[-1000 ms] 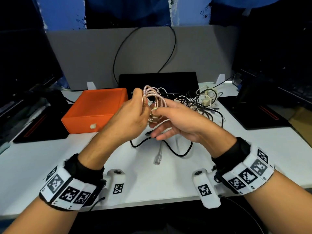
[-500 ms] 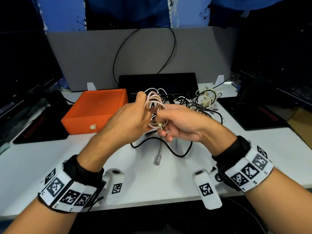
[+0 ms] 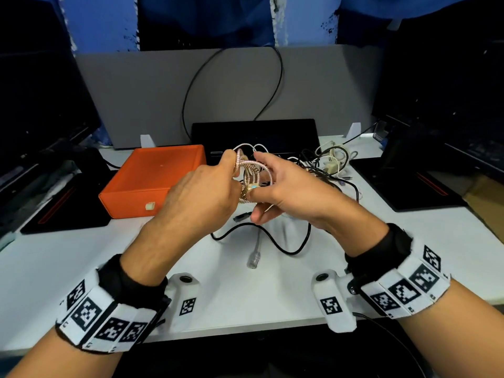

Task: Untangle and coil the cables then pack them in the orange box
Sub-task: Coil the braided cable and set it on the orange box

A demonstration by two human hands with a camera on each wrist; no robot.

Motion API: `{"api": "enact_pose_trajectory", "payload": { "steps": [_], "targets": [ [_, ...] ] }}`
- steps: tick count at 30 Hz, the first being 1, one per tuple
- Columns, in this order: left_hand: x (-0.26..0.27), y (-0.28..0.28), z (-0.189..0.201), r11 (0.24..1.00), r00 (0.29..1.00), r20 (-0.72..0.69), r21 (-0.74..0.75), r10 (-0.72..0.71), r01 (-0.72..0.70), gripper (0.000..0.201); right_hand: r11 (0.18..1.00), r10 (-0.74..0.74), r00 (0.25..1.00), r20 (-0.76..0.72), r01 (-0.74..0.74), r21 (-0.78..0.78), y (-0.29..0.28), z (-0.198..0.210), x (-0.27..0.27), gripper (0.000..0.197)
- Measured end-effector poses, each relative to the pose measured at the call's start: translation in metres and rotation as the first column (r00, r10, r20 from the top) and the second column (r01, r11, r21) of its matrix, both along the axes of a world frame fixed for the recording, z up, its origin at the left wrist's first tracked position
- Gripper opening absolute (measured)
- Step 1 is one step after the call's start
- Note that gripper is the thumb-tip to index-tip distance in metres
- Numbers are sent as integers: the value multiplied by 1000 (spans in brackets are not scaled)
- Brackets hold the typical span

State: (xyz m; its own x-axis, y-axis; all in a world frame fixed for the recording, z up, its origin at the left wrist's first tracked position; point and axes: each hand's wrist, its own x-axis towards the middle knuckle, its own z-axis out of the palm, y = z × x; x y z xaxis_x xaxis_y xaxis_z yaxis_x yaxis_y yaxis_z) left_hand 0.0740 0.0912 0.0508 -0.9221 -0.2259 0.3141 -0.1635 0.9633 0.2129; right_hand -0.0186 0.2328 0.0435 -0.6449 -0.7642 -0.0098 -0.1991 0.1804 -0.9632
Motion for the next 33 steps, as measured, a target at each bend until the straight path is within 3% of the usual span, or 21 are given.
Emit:
{"api": "enact_pose_trajectory", "payload": {
  "steps": [2, 5, 7, 9, 13, 17, 21, 24, 26, 30, 33],
  "targets": [
    [-1, 1, -1, 999, 999, 15, -28, 43, -43, 10, 993, -28, 982, -186, 48, 107, 1, 2, 3, 90],
    [-4, -1, -4, 997, 997, 17, -1, 76, -76, 10, 947, -37, 821, -570, 211, 243, 2, 0, 9, 85],
    [-6, -4, -4, 995, 997, 19, 58, 74, -75, 10, 927, -46, 739, -672, 281, 247, 0, -2, 11, 77],
    [-7, -6, -4, 992, 996, 15, 91, 84, -85, 10, 920, -48, 708, -705, 306, 245, -1, -4, 12, 70],
    [-10, -12, -7, 985, 997, 7, 153, 78, -78, 11, 930, -44, 755, -655, 271, 250, 5, 5, 9, 61],
    [-12, -22, -1, 973, 988, -117, 215, 104, -77, 15, 992, -34, 917, -397, 81, 101, 22, 25, -5, 58],
    [-9, -23, 5, 980, 973, -201, 181, 114, -78, 12, 997, 77, 963, -258, -76, 14, 31, 30, -13, 54],
    [-5, -22, 8, 990, 959, -269, 130, 95, -61, 8, 981, 193, 979, -68, -194, -21, 35, 30, -24, 53],
    [-4, -20, 8, 991, 964, -263, 137, 46, -10, 7, 980, 193, 979, -71, -189, 58, 37, 25, -32, 54],
    [-7, -10, -2, 985, 978, -207, 163, -24, 59, 14, 941, 200, 927, -318, -90, 327, 28, 9, -35, 67],
    [-10, -8, -8, 988, 981, -193, 145, -31, 60, 11, 968, 172, 964, -201, -128, 216, 20, 8, -26, 79]
  ]
}}
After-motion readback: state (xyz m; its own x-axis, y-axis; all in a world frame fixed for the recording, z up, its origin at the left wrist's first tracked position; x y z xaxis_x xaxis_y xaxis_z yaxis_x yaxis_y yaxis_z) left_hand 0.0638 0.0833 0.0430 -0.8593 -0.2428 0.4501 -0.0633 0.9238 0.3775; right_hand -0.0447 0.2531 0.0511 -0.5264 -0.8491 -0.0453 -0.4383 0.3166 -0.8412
